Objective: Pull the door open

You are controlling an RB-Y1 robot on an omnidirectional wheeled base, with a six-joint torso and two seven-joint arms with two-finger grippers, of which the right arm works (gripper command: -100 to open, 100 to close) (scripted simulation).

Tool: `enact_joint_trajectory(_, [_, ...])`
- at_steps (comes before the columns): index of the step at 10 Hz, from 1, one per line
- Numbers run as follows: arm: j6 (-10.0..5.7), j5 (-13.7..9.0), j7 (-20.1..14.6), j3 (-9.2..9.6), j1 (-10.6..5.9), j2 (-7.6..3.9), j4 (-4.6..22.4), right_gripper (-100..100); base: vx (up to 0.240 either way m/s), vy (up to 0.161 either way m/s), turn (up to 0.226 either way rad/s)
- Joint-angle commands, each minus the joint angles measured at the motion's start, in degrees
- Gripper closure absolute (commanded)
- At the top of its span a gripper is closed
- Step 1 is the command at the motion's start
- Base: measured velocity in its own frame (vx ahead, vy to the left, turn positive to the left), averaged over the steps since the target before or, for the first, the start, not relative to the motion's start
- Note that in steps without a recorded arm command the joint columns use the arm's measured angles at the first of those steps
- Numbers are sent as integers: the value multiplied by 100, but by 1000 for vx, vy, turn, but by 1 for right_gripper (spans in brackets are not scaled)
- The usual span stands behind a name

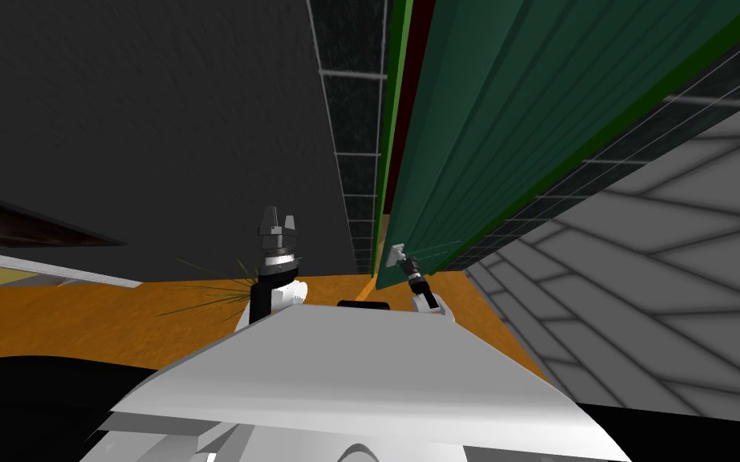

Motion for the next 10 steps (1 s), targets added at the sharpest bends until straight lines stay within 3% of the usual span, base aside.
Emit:
enact_joint_trajectory(1, [-143,-66,-148,191,-165,57,15,100,8,-18,-12])
enact_joint_trajectory(2, [-128,-245,-385,305,-142,15,-27,100,9,-25,-7])
enact_joint_trajectory(4, [-128,-245,-385,305,-142,15,-27,100,1,-18,-1])
enact_joint_trajectory(5, [-112,-424,-622,420,-119,-27,-69,100,11,-31,-16])
enact_joint_trajectory(10, [-97,-592,-858,527,-97,-67,-108,100,6,-17,-3])
